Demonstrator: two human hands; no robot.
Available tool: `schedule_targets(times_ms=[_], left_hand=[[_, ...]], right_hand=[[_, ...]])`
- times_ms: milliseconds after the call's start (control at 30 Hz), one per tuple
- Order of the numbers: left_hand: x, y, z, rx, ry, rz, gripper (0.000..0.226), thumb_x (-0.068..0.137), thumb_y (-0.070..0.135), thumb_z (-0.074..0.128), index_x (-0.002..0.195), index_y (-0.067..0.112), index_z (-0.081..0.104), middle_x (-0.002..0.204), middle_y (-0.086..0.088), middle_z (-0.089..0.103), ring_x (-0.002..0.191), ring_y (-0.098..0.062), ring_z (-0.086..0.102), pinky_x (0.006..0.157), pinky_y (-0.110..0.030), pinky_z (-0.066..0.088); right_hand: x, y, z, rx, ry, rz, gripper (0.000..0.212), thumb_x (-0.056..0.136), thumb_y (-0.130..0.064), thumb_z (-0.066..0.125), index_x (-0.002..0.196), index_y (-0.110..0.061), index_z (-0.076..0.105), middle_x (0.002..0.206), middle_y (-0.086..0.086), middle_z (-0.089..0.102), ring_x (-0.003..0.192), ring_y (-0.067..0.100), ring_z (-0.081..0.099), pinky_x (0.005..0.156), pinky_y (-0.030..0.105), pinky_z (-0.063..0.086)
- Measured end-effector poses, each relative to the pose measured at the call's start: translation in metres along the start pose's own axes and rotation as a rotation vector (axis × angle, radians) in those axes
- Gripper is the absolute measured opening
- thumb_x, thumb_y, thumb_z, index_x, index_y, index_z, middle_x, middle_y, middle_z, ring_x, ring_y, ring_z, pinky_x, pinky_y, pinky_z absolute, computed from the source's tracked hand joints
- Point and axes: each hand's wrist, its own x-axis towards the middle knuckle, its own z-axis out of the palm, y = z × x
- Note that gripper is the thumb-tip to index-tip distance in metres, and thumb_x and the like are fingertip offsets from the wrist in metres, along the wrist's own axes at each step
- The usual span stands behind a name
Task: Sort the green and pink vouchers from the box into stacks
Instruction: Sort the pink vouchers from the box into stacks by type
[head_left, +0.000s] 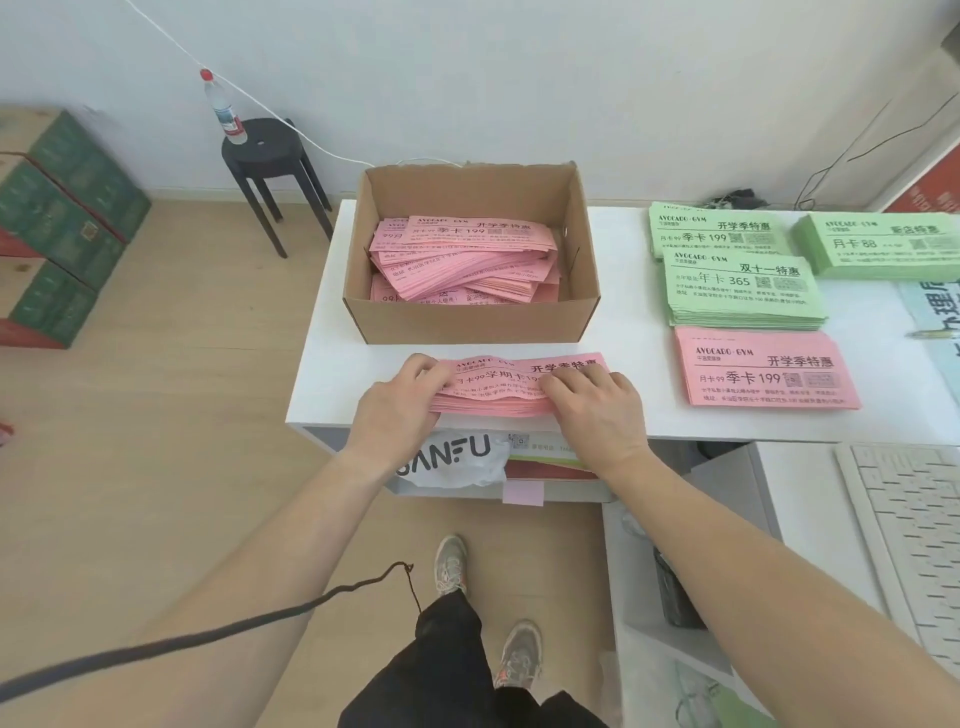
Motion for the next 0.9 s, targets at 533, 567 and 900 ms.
schedule_targets(times_ms=[533,567,900], left_hand=[[-0.02,0.029,-0.01,-0.599,-0.183,-0.321,0.053,0.088,0.029,0.075,0.134,0.024,0.05,0.141,0.005,0.024,0.118,-0.008,0.043,0.095,-0.013,0.037],[-0.016,0.032,-0.012,-0.62,-0.138,-0.368,0.054,0.09,0.03,0.073,0.137,0.024,0.047,0.14,0.003,0.025,0.117,-0.01,0.045,0.099,-0.018,0.037],[0.022,0.048,-0.006,-0.628,-0.156,-0.739,0.059,0.09,0.019,0.074,0.133,0.001,0.039,0.126,-0.012,0.063,0.108,-0.029,0.062,0.085,-0.035,0.049]], right_hand=[[-0.016,-0.024,-0.014,0.046,-0.27,0.08,0.044,0.055,0.002,0.077,0.094,-0.011,0.063,0.095,0.007,0.066,0.071,0.033,0.057,0.054,0.035,0.043],[-0.017,-0.025,-0.015,0.039,-0.284,0.076,0.046,0.054,0.002,0.078,0.095,-0.011,0.062,0.096,0.009,0.066,0.071,0.033,0.057,0.053,0.035,0.042],[-0.024,-0.021,-0.028,0.136,-0.535,0.045,0.065,0.073,-0.037,0.074,0.129,-0.014,0.052,0.145,0.009,0.045,0.119,0.033,0.049,0.092,0.042,0.047]])
